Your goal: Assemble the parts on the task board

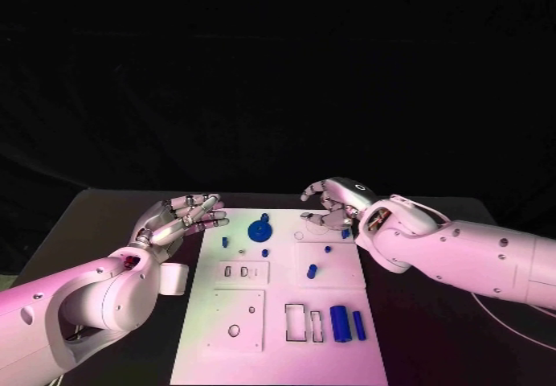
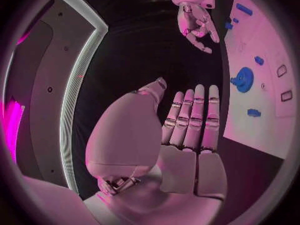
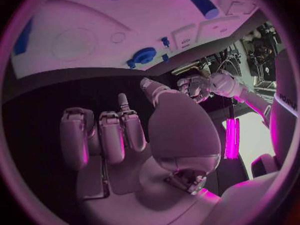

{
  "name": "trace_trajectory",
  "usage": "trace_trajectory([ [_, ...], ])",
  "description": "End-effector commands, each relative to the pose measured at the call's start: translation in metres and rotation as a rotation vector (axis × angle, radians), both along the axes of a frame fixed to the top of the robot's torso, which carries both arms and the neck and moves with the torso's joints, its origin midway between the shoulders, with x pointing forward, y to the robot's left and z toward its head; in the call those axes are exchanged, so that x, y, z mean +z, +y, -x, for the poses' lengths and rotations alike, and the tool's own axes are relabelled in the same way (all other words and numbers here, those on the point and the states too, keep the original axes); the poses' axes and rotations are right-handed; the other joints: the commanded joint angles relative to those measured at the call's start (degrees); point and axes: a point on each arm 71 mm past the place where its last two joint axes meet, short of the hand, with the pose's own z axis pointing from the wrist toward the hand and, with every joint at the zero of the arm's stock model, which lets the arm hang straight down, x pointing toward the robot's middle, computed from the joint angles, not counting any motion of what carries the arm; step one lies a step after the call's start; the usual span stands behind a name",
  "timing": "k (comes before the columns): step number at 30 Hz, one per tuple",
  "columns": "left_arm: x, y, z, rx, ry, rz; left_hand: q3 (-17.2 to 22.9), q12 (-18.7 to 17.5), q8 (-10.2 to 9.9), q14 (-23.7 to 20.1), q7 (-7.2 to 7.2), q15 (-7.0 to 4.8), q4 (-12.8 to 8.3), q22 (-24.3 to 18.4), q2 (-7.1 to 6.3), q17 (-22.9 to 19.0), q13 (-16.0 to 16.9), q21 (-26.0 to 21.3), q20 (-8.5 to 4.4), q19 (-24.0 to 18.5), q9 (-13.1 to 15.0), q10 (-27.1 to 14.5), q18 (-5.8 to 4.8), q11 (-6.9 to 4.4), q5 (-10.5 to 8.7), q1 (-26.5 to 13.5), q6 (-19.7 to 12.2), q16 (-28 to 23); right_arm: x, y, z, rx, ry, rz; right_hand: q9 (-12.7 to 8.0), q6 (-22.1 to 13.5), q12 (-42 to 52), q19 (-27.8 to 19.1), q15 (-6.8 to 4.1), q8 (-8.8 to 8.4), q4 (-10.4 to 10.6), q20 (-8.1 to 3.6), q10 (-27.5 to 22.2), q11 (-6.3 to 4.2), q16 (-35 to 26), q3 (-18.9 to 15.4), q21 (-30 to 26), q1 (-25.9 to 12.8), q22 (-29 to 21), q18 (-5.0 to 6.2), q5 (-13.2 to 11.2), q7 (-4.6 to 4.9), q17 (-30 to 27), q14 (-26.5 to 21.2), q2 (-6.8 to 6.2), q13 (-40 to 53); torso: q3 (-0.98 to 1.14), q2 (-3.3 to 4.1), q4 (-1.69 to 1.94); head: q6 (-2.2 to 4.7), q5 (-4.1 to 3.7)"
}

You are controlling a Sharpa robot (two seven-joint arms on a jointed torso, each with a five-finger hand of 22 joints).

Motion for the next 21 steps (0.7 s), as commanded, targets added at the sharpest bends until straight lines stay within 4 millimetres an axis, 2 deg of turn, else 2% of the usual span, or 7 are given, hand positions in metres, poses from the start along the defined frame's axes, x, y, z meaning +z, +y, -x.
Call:
trace_trajectory([
  [1, 0.001, -0.002, -0.001, -0.019, -0.006, 0.012, 0.39, -0.19, -0.31, 0.02, 1.21, 0.23, -0.09, -0.05, 0.00, 0.05, -0.01, 0.22, 0.08, 0.06, -0.09, 0.18, 0.74, 0.18, -0.34, -0.45, 0.15, -0.31, -0.002, -0.016, 0.005, 0.086, 0.128, -0.084, 0.01, 0.58, -0.41, -0.76, -0.51, -0.34, -1.14, -0.02, -0.01, -0.50, -0.29, 0.46, -0.72, 1.32, 6.41, 0.09, -0.19, 0.01, 7.48, 4.27, -0.20, 7.13, 0.30, -0.46, -0.73, 0.23, -0.28],
  [3, 0.000, -0.002, -0.001, -0.019, -0.006, 0.012, 0.41, -0.21, -0.32, 0.01, 1.19, 0.24, -0.11, -0.06, -0.01, 0.06, -0.01, 0.21, 0.09, 0.05, -0.09, 0.18, 0.74, 0.18, -0.33, -0.44, 0.15, -0.33, -0.002, -0.033, 0.006, 0.077, 0.146, -0.102, 0.02, 1.12, -0.61, -1.08, -0.57, -0.45, -2.04, -0.08, -0.19, -0.56, -0.43, 0.77, -1.11, 2.22, 6.10, 0.20, 0.24, -0.07, 7.10, 4.17, -0.70, 6.94, 0.54, -0.61, -1.08, 0.25, -0.28],
  [5, 0.000, -0.003, -0.002, -0.020, -0.005, 0.012, 0.41, -0.21, -0.32, 0.01, 1.19, 0.24, -0.11, -0.06, -0.01, 0.06, -0.01, 0.21, 0.09, 0.05, -0.09, 0.18, 0.74, 0.18, -0.33, -0.44, 0.15, -0.33, -0.003, -0.045, 0.007, 0.064, 0.151, -0.114, 0.00, 1.27, -0.72, -1.24, -0.58, -0.54, -2.38, -0.09, -0.31, -0.59, -0.46, 0.92, -1.31, 2.54, 5.92, 0.25, 0.55, -0.07, 7.04, 4.16, -0.86, 6.82, 0.65, -0.77, -1.28, 0.08, -0.29],
  [9, -0.001, -0.004, -0.003, -0.021, -0.005, 0.013, 0.41, -0.21, -0.32, 0.01, 1.19, 0.24, -0.11, -0.06, -0.01, 0.06, -0.01, 0.21, 0.09, 0.05, -0.09, 0.18, 0.74, 0.18, -0.33, -0.44, 0.15, -0.33, -0.006, -0.069, 0.007, 0.025, 0.164, -0.123, -0.12, 1.05, -0.91, -1.16, -0.55, -0.98, -2.71, -0.10, -0.48, -0.56, -0.47, 1.11, -1.27, 2.72, 6.04, 0.22, 1.40, 0.00, 7.08, 4.17, -1.10, 6.63, 0.83, -0.92, -1.51, 0.16, -0.35],
  [12, -0.001, -0.004, -0.003, -0.022, -0.004, 0.014, 0.41, -0.21, -0.32, 0.01, 1.19, 0.24, -0.11, -0.06, -0.01, 0.06, -0.01, 0.21, 0.09, 0.05, -0.09, 0.18, 0.74, 0.18, -0.33, -0.44, 0.15, -0.33, -0.012, -0.087, 0.008, -0.005, 0.180, -0.122, -0.20, 0.85, -1.00, -1.19, -0.53, -1.24, -2.95, -0.08, -0.57, -0.53, -0.50, 1.18, -1.32, 2.87, 6.01, 0.22, 1.67, 0.04, 6.99, 4.15, -1.32, 6.53, 1.04, -1.06, -1.59, -0.15, -0.36],
  [16, -0.002, -0.004, -0.004, -0.020, -0.003, 0.013, 0.41, -0.21, -0.32, 0.01, 1.19, 0.24, -0.11, -0.06, -0.01, 0.06, -0.01, 0.21, 0.09, 0.05, -0.09, 0.18, 0.74, 0.18, -0.33, -0.44, 0.15, -0.33, -0.020, -0.097, 0.008, -0.027, 0.197, -0.117, -0.22, 0.84, -1.03, -1.21, -0.52, -1.35, -3.17, -0.08, -0.59, -0.52, -0.50, 1.30, -1.36, 3.06, 6.00, 0.23, 1.86, 0.05, 7.00, 4.15, -1.39, 6.51, 1.19, -1.10, -1.60, -0.17, -0.22],
  [21, -0.002, -0.004, -0.005, -0.019, -0.003, 0.012, 0.41, -0.21, -0.32, 0.01, 1.19, 0.24, -0.11, -0.06, -0.01, 0.06, -0.01, 0.21, 0.09, 0.05, -0.09, 0.18, 0.74, 0.18, -0.33, -0.44, 0.15, -0.33, -0.029, -0.101, 0.008, -0.036, 0.216, -0.115, -0.23, 0.90, -1.06, -1.21, -0.51, -1.44, -3.36, -0.07, -0.62, -0.50, -0.52, 1.46, -1.37, 3.22, 6.01, 0.23, 2.14, 0.06, 6.98, 4.15, -1.39, 6.48, 1.12, -1.09, -1.52, -0.28, -0.21],
])
